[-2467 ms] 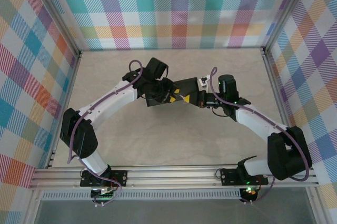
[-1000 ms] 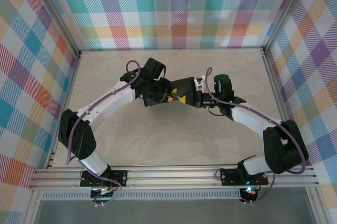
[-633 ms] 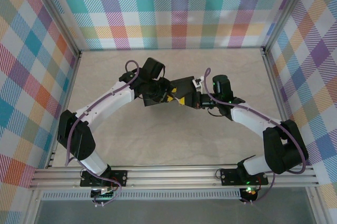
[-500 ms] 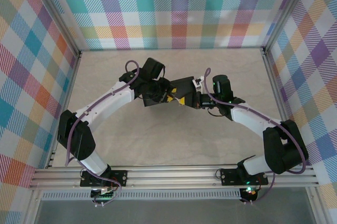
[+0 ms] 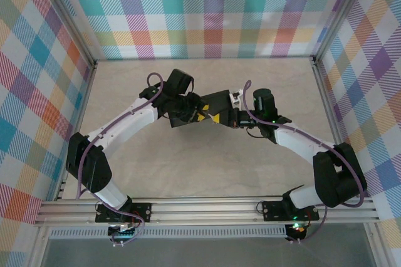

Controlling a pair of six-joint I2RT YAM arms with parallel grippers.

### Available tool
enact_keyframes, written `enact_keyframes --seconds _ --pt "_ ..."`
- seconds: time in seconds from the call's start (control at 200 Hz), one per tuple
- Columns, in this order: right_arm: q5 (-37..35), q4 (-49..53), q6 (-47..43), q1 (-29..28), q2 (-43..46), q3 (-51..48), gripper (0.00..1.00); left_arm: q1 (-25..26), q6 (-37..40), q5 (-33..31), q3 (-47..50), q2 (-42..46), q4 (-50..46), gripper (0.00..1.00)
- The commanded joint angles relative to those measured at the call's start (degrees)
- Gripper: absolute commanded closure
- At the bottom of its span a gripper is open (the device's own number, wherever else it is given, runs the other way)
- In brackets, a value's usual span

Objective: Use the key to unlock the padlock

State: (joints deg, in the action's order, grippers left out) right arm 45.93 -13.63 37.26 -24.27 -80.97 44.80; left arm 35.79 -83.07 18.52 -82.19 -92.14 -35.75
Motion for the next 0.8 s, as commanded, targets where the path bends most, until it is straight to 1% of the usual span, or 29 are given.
enact_keyframes --seconds 0.0,0.07,0.165,0.45,0.8 --pt "2.7 -2.9 -1.0 -1.0 -0.1 1.4 1.0 -0.4 1.5 1.9 -0.6 3.2 4.4 1.0" --pt "3.4 -2.6 -1.6 -1.1 0.5 1.0 1.0 -0.6 1.6 1.7 -0.4 3.2 4.3 1.0" --pt "2.5 -1.3 -2.4 -1.1 0.9 0.8 1.0 -0.9 1.6 1.8 -0.2 3.5 4.4 1.0" --pt "2.6 -4.0 -0.9 -1.1 -2.6 3.3 1.0 -1.0 2.1 3.4 -0.7 3.6 5.2 1.0" --pt "2.0 -4.9 -0.7 -1.3 -3.8 5.7 1.0 -0.7 4.7 5.4 -0.6 3.0 4.4 1.0"
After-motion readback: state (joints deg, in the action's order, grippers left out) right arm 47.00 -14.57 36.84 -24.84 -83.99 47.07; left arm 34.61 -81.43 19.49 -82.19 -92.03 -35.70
